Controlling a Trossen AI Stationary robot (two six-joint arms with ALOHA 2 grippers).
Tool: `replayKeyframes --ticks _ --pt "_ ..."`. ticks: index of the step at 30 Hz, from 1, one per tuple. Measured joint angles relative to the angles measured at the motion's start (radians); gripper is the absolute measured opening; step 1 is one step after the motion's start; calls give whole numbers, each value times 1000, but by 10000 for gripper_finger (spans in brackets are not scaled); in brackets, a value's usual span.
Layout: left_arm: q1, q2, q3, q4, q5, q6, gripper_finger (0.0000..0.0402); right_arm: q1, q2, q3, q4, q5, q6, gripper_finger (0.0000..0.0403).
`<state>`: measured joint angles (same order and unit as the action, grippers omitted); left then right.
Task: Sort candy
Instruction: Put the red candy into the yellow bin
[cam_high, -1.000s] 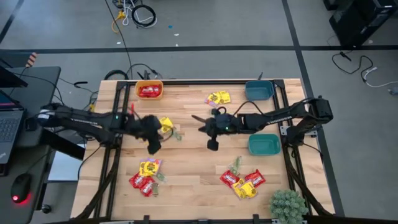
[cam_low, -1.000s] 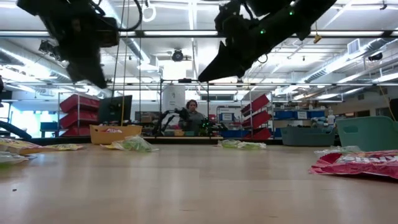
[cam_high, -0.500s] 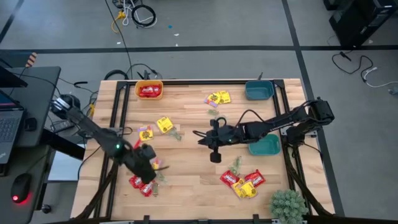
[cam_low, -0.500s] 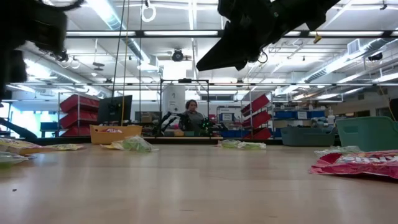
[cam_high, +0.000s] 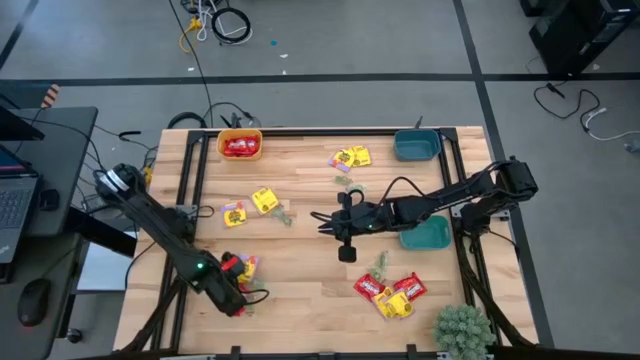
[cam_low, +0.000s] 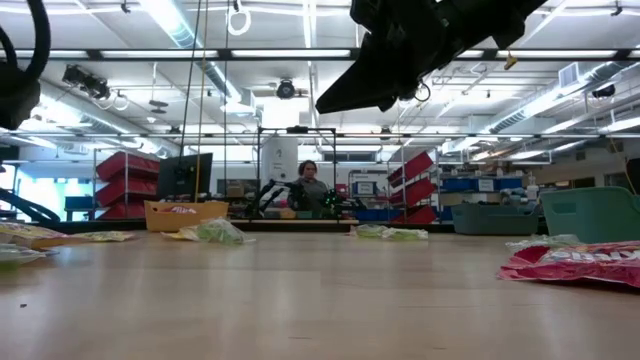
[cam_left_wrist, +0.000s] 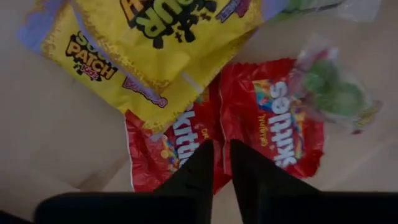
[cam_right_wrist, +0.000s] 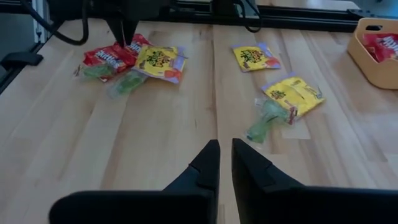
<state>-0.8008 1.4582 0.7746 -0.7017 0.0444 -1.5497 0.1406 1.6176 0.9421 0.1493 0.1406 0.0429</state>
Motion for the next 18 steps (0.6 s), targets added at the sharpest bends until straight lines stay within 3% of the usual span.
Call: replayKeyframes --ticks 11,15,18 --pt "0 71 4 75 0 7 155 -1 0 0 0 0 -19 32" --pt "0 97 6 75 0 28 150 -1 0 0 0 0 -19 29" --pt "0 96 6 73 -4 42 109 -1 1 0 0 0 -19 27"
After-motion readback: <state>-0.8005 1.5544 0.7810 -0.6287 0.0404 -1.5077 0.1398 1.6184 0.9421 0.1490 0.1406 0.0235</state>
